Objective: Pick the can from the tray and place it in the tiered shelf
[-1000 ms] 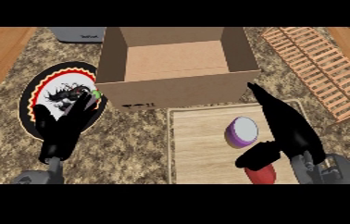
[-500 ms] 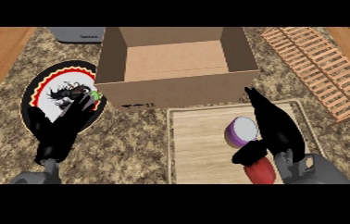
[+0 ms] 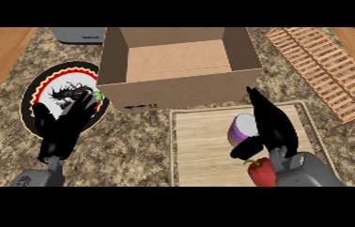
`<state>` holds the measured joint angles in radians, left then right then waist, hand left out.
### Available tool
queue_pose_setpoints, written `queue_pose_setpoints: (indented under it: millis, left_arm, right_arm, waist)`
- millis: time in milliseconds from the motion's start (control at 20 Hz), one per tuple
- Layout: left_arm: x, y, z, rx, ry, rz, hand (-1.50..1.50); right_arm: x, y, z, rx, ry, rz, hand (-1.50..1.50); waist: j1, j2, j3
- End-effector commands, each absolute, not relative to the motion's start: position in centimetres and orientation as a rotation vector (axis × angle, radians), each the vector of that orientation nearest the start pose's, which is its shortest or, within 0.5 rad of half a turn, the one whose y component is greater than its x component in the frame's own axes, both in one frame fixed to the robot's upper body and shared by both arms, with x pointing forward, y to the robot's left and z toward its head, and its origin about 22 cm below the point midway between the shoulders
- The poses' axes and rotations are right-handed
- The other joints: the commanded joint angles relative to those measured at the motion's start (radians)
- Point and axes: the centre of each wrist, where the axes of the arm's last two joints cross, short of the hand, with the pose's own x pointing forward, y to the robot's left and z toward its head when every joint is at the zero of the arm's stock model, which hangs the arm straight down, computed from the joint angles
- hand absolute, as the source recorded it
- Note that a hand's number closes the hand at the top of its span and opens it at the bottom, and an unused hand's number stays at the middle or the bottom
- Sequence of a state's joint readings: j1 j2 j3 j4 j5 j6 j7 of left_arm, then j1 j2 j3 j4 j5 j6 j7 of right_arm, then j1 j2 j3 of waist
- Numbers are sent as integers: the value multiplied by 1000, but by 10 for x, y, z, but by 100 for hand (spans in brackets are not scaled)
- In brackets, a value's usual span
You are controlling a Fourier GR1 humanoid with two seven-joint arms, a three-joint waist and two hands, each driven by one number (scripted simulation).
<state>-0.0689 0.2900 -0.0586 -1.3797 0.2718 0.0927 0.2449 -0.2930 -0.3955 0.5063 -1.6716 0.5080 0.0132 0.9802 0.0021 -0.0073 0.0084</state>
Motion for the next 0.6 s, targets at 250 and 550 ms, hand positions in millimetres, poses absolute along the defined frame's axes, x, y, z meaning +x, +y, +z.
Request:
queue_pose_setpoints:
  millis: [250,550]
  left_arm:
    - [251,271,-23,63,-1118,24,0]
    - [250,281,-21,102,-1120,46,0]
  right_arm:
    - [267,-156,40,-644,-850,1049,150]
    - [270,-173,53,-613,-985,1015,150]
  waist:
    - [23,12,-8]
    - [2,8,-8]
